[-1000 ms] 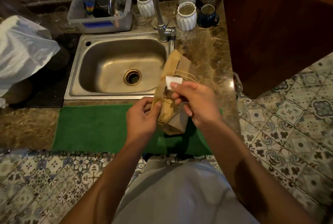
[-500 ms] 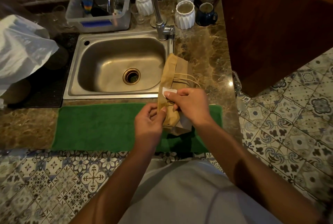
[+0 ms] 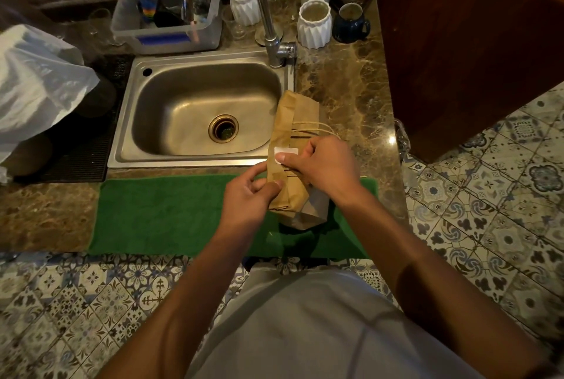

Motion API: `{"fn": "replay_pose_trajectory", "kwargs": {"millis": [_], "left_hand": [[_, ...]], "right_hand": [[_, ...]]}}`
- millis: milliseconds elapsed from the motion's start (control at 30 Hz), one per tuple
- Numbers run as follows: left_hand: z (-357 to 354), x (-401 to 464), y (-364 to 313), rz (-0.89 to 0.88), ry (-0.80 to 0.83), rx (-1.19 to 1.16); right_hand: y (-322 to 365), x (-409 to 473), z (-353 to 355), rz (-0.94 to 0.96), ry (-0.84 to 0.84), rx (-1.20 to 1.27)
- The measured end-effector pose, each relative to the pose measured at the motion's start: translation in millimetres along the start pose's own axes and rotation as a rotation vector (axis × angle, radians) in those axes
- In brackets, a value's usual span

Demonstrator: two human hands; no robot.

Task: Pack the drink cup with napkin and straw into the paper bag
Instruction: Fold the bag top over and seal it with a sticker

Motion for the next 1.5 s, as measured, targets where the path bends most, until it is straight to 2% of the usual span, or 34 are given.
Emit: {"fn": "replay_pose_trajectory", "kwargs": {"millis": [133, 267, 400, 667, 767, 833, 1000, 1100, 1167, 1233, 1367, 1500], "left_hand": [[4, 17, -11, -0.026, 0.07, 0.083], [-4, 31, -23, -0.137, 0.155, 0.18], [-6, 39, -21, -0.201, 0.244, 0.176], [-3, 45, -15, -0.168, 0.327, 0.07], [-2, 46, -14, -0.146, 0.347, 0.078], [-4, 46, -15, -0.145, 0.353, 0.096], [-3, 50, -22, -0.184, 0.28, 0.164], [1, 55, -31, -0.169, 0.274, 0.198], [2, 57, -38, -0.182, 0.331, 0.273], [-1, 59, -44, -0.204, 0.426, 0.4], [-7, 63, -58, -0.34, 0.586, 0.675], [-8, 63, -68, -0.449, 0.632, 0.867]], "right_hand": [[4, 1, 0, 0.029, 0.008, -0.03], [4, 2, -4, 0.04, 0.033, -0.011], [0, 5, -4, 0.025, 0.096, 0.029], [-3, 10, -8, 0.088, 0.198, 0.11], [-14, 16, -3, 0.02, 0.234, 0.166], [-15, 19, 2, 0.001, 0.232, 0.115], [1, 13, 11, 0.123, 0.14, -0.111], [21, -2, 29, 0.352, 0.112, -0.078], [37, -12, 48, 0.524, 0.022, -0.106], [52, -13, 59, 0.672, -0.07, -0.238], [58, 9, 45, 0.735, 0.103, -0.54], [56, 15, 41, 0.718, 0.179, -0.524]]}}
Point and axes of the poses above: each hand's wrist, its own x-axis towards the middle knuckle, its own z-axis out of the back of the hand, y = z × x, the point moved 5 cm from there along x, towards the middle knuckle, and after that the axes turned 6 degrees about -z, right-handed, at the moved point
